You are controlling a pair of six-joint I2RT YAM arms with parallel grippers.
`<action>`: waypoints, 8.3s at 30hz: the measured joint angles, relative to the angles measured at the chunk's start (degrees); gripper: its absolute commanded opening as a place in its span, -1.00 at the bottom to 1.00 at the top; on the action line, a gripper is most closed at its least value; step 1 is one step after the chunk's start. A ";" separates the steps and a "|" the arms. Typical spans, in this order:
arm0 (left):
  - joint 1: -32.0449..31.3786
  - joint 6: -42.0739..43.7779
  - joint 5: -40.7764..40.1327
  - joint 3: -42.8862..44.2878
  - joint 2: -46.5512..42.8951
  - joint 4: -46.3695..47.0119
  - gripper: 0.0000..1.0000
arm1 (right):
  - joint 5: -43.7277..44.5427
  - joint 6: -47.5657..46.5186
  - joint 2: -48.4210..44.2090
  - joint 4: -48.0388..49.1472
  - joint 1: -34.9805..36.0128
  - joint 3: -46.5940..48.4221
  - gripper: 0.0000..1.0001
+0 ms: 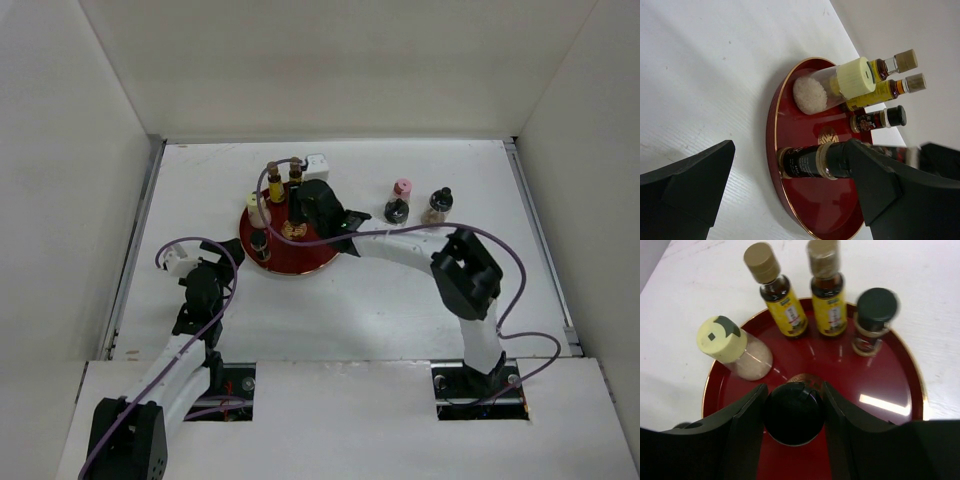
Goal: Organize the condiment bottles
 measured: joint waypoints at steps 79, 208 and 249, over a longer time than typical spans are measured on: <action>-0.44 0.92 -0.26 0.02 0.76 -0.33 1.00 | 7.89 -2.95 -17.49 -2.60 -19.50 -26.75 0.59; -1.49 1.51 -0.83 0.09 1.68 -0.28 1.00 | -0.11 -4.04 2.71 8.20 -3.85 -6.10 0.52; -1.64 1.53 -0.74 0.09 2.58 -0.26 1.00 | -3.02 -1.84 -7.82 0.52 -29.49 -17.20 0.21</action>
